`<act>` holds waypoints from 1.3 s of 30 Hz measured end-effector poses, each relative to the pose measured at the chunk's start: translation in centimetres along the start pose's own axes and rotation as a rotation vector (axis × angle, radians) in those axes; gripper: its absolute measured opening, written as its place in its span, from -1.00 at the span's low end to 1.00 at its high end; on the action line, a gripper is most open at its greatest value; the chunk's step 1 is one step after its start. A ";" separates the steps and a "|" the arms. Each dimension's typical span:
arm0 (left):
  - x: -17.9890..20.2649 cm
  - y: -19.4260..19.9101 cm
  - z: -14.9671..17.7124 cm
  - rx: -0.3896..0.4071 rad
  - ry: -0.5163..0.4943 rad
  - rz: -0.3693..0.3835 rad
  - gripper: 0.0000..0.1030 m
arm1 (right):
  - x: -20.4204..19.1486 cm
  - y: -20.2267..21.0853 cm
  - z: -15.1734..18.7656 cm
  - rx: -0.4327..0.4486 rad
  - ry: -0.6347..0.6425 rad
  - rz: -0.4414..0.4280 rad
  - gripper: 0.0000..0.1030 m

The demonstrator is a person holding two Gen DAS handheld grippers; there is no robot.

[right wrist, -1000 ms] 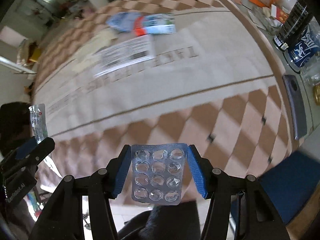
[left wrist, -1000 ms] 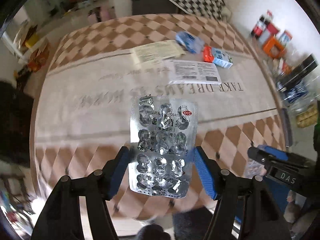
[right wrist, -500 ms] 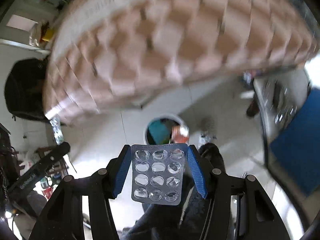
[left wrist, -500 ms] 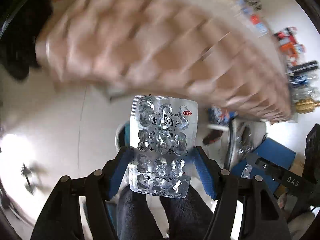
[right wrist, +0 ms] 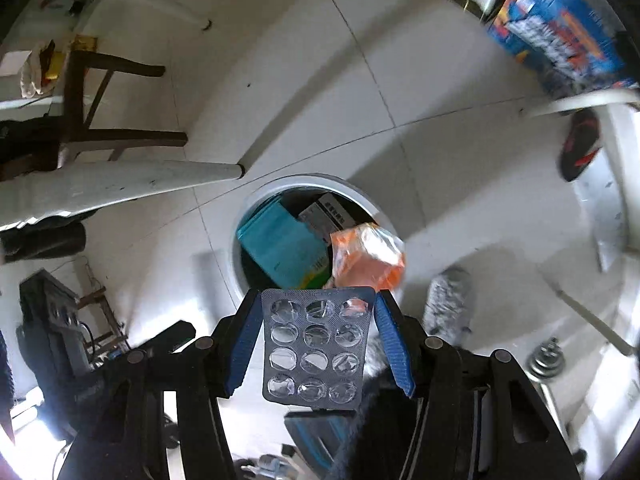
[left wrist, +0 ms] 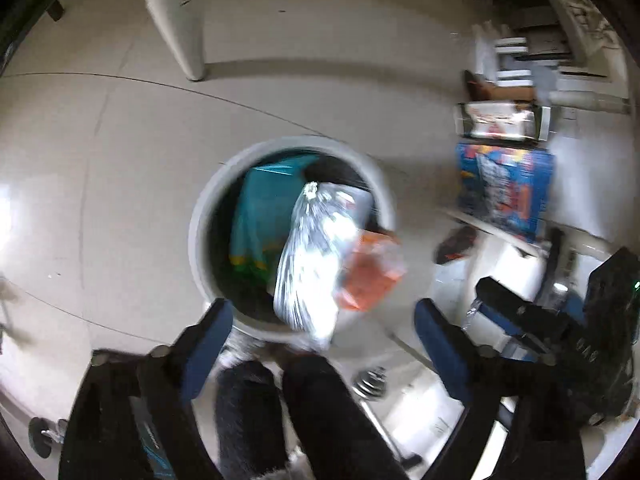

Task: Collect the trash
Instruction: 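Carry both blister packs over the bin and open both grippers, then raise both empty tools from the bin back over the table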

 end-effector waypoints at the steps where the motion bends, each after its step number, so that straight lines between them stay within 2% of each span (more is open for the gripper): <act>1: -0.6 -0.5 0.1 0.003 -0.003 -0.052 0.82 | 0.1 -1.1 -0.3 -0.012 0.002 -0.010 0.17; 3: -1.1 -0.1 0.7 0.026 -0.021 -0.108 0.82 | 0.0 -2.8 -0.4 -0.030 0.016 -0.033 0.50; 4: -1.4 0.5 1.1 0.049 -0.025 -0.138 0.82 | -0.2 -3.4 -0.2 -0.040 0.030 -0.035 0.76; 5: -1.7 1.0 1.7 0.070 -0.028 -0.164 0.82 | -0.3 -3.8 0.0 -0.047 0.043 -0.033 0.84; 7: -1.9 2.6 2.8 0.124 -0.039 -0.251 0.82 | -0.5 -4.2 0.8 -0.050 0.079 -0.002 0.84; 9: -2.0 3.5 3.8 0.146 -0.053 -0.332 0.82 | -0.8 -3.8 1.7 -0.019 0.141 0.054 0.87; 10: -2.0 4.2 4.3 0.155 -0.056 -0.361 0.82 | -1.0 -3.4 2.2 -0.002 0.170 0.083 0.95; 12: -1.5 5.1 5.0 0.172 -0.058 -0.382 0.82 | -1.4 -2.2 3.3 0.038 0.226 0.154 0.97; 17: 0.8 7.7 6.9 0.178 -0.074 -0.401 0.82 | -1.9 1.8 5.9 0.111 0.298 0.254 0.97; 23: 4.6 11.1 8.9 0.180 -0.102 -0.385 0.82 | -2.5 8.0 8.9 0.162 0.319 0.294 0.97; 39: 13.2 26.4 15.8 0.255 -0.177 -0.357 0.82 | -6.2 27.2 17.8 0.213 0.357 0.244 0.96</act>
Point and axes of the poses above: each gripper's, at about its wrist camera, not at the fingertips, and y roughly against the way its jaws point, x to its right, z to its underside, the point moved 3 cm from there along -y, roughly the way its jaws point, and after that the axes turned 11 degrees about -y, right-handed, at the moved point
